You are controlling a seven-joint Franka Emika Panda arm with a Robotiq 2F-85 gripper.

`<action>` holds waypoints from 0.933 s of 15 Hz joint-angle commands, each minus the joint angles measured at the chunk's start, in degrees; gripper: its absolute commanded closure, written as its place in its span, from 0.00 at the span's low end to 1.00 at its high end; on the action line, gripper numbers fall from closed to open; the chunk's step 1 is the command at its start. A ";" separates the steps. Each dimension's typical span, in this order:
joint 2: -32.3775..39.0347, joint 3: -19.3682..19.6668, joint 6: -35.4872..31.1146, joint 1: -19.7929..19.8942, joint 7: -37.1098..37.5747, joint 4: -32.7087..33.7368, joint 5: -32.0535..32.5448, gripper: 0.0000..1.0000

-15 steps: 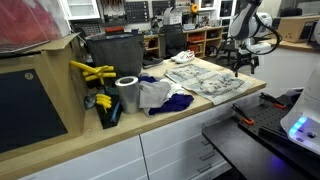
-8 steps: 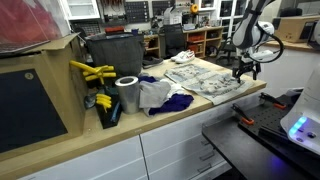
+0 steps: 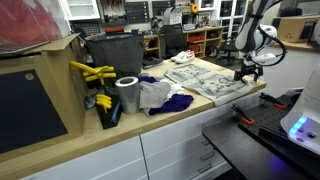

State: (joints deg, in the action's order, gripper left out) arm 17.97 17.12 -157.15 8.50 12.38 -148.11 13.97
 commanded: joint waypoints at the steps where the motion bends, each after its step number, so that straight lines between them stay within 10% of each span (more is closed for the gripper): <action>1: 0.29 0.90 -2.87 0.18 -1.52 -1.96 -1.08 0.56; 7: -3.56 1.03 -0.96 -0.83 -1.04 -3.76 -1.36 0.99; 14: -12.28 -3.26 6.79 -5.11 2.67 -3.13 -2.81 1.00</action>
State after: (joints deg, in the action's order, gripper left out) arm 11.42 16.32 -155.66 5.35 12.88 -150.67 13.16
